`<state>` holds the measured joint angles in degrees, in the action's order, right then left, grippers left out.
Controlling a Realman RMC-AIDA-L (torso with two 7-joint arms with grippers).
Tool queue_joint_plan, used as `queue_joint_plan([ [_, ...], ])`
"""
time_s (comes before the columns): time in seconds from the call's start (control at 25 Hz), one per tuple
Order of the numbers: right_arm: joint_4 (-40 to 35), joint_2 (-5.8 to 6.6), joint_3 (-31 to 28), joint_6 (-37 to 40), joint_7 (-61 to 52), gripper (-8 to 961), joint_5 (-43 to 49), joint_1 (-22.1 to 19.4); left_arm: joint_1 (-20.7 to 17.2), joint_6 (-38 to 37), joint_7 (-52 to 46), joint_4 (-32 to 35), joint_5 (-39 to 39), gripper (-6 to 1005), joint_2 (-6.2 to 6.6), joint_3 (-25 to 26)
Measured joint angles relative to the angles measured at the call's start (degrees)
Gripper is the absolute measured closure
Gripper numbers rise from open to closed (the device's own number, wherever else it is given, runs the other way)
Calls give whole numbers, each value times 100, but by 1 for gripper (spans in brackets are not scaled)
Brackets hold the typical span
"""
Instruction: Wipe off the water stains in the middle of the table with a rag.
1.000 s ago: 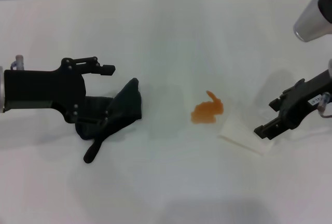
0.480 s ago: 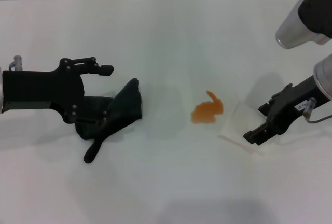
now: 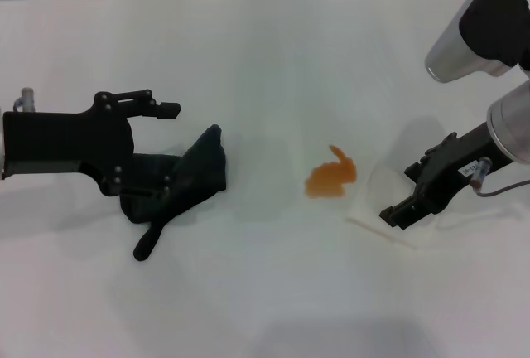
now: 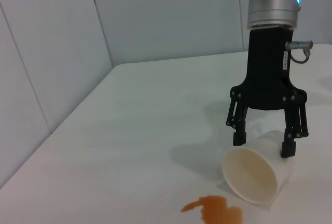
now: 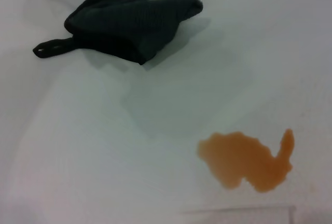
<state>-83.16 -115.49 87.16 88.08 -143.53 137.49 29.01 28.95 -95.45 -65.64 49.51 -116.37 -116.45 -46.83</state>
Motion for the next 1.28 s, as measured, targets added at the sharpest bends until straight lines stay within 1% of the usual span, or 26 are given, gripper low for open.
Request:
queue_joint_plan([
  [0.48,129,1,213,-181,0,158,11,-22,14,80,0,-3,0,132,3,-2],
  [0.76,337,0,267,-304,-6,160,12,0,29,127,-1,-3,0,132,0,-11],
  [1.28,352,0,293,-316,-2,163,15,2,32,141,1,-3,0,133,0,-2],
])
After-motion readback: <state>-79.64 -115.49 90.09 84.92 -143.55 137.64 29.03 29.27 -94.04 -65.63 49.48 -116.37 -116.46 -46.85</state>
